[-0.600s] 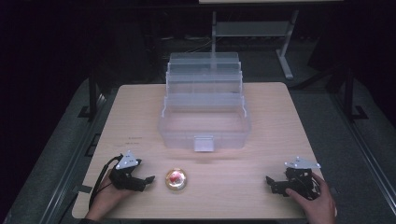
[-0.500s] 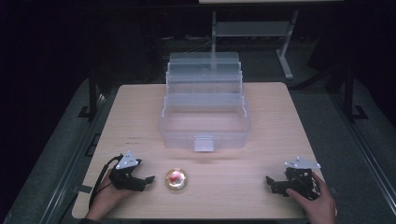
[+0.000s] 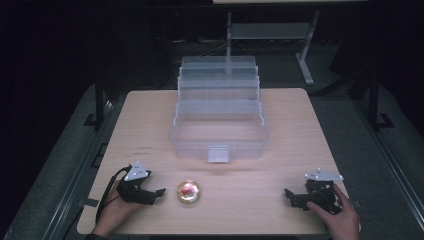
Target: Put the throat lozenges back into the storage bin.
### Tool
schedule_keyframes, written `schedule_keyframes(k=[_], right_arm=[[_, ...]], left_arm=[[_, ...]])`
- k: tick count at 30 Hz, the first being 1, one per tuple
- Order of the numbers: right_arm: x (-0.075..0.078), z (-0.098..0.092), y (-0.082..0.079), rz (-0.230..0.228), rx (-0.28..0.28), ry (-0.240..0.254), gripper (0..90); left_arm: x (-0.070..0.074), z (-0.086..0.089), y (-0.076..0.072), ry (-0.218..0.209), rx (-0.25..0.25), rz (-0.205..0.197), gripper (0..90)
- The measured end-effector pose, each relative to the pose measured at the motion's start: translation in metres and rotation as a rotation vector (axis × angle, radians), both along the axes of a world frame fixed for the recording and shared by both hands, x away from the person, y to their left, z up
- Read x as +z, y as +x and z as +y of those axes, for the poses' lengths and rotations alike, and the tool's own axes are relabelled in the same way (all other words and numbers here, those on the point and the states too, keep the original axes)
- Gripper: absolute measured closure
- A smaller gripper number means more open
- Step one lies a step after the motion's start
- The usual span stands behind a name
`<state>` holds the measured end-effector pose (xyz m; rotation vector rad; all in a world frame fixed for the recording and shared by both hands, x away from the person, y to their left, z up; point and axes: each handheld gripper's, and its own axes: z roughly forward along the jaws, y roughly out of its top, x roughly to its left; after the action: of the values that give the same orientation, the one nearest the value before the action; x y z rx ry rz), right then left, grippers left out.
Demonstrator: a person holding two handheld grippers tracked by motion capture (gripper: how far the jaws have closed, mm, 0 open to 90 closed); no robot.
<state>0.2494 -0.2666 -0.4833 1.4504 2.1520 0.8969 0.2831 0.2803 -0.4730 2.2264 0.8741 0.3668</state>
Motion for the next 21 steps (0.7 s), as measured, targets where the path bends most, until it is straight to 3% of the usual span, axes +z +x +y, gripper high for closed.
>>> schedule_keyframes(k=[4,21], right_arm=[[0.000,0.000,0.000,0.000,0.000,0.000,0.0],[0.000,0.000,0.000,0.000,0.000,0.000,0.0]], left_arm=[[0.002,0.001,0.001,0.018,0.002,0.015,11.4],[0.014,0.002,0.001,0.001,-0.002,0.071,12.5]])
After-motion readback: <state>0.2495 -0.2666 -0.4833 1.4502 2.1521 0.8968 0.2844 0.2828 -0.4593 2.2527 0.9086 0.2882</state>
